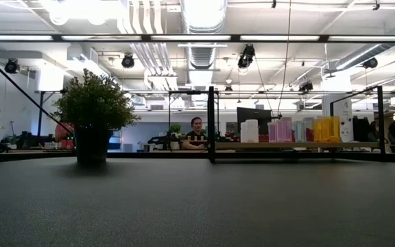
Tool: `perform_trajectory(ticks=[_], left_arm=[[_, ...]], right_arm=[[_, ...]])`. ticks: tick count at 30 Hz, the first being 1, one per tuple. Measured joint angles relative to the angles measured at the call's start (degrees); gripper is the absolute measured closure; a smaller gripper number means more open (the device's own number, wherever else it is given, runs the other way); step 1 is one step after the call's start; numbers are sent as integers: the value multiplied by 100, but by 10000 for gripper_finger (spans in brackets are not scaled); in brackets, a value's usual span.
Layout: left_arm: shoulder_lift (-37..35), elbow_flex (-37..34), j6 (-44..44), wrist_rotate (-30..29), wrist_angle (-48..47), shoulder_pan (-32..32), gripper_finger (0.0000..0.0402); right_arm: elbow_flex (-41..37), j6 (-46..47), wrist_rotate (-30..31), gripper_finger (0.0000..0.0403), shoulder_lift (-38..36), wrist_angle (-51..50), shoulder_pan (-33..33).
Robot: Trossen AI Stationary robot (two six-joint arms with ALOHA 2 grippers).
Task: Pick and place medicine bottles onto shelf by color
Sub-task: Put the white pill bottle on the shelf aligned with the other white pill bottles
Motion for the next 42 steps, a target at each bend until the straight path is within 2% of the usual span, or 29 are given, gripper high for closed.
perform_trajectory(ticks=[11, 16, 25, 31, 37, 39, 42], left_arm=[[0, -15, -55, 104, -39, -7, 263], [0, -24, -289, -9, -141, -3, 233], [0, -11, -291, -54, -1075, 127, 185], [-63, -22, -289, -213, -2216, 373, 170], [-75, -24, -299, -365, -2812, 514, 169], [-76, -24, -297, -376, -2810, 527, 169], [-76, -22, -295, -382, -2818, 531, 169]], right_arm=[[0, 143, -145, 265, 0, -142, 4], [0, 243, -162, 266, 2, -163, -3], [44, 671, -157, 266, -77, -700, -160], [211, 2089, 260, 266, -92, -2290, -661], [92, 3919, 242, 266, 16, -4091, -1335], [45, 4500, 79, 266, 88, -4535, -1551], [-221, 4833, -434, 266, 109, -4339, -1826]])
